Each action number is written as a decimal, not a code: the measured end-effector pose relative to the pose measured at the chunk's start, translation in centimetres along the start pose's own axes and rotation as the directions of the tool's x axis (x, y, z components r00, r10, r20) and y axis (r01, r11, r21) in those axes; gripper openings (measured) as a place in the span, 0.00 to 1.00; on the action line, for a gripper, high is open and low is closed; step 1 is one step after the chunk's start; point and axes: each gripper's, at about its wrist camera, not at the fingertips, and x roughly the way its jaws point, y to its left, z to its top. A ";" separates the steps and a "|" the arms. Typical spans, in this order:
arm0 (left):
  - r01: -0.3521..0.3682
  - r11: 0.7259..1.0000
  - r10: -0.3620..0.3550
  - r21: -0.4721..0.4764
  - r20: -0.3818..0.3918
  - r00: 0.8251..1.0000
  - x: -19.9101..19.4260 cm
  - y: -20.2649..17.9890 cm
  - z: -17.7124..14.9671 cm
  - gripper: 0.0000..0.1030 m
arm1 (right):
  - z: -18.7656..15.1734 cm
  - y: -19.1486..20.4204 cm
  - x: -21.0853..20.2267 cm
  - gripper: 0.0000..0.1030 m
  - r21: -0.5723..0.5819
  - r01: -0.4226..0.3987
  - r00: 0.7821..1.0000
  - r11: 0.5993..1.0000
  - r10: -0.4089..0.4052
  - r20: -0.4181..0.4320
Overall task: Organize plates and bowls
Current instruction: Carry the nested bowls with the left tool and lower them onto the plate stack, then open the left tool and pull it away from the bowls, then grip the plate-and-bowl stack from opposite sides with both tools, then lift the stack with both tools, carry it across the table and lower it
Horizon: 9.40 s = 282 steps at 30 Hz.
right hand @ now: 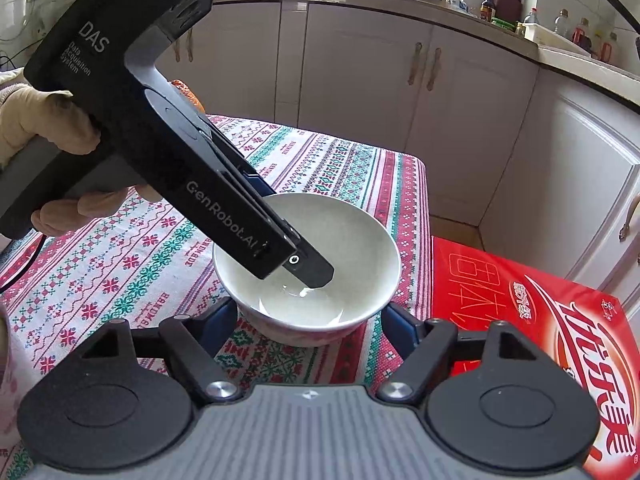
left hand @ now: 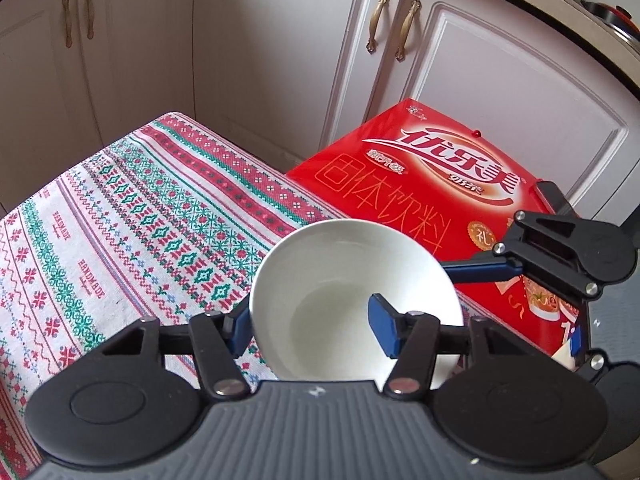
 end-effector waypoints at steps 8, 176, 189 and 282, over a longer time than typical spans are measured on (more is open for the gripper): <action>-0.015 1.000 0.015 0.007 0.011 1.000 -2.2 -1.4 -0.8 0.56 | 0.0 1.0 -2.1 0.80 -0.012 -0.007 1.000 1.000 0.007 0.006; -0.058 0.981 0.049 0.182 0.057 0.997 -15.7 -7.8 -24.1 0.99 | -4.9 15.2 -7.8 1.00 -0.392 -0.342 0.938 0.854 0.289 -0.191; -0.002 0.964 -0.008 0.266 0.037 0.999 -15.3 -6.9 -22.6 0.91 | -3.4 15.9 -7.4 0.97 -0.510 -0.433 0.902 0.744 0.357 -0.245; -0.308 0.951 0.307 0.018 0.031 0.951 -26.4 6.7 -27.5 0.84 | 10.8 30.2 4.3 0.87 -0.679 -0.576 0.788 0.455 0.531 -0.312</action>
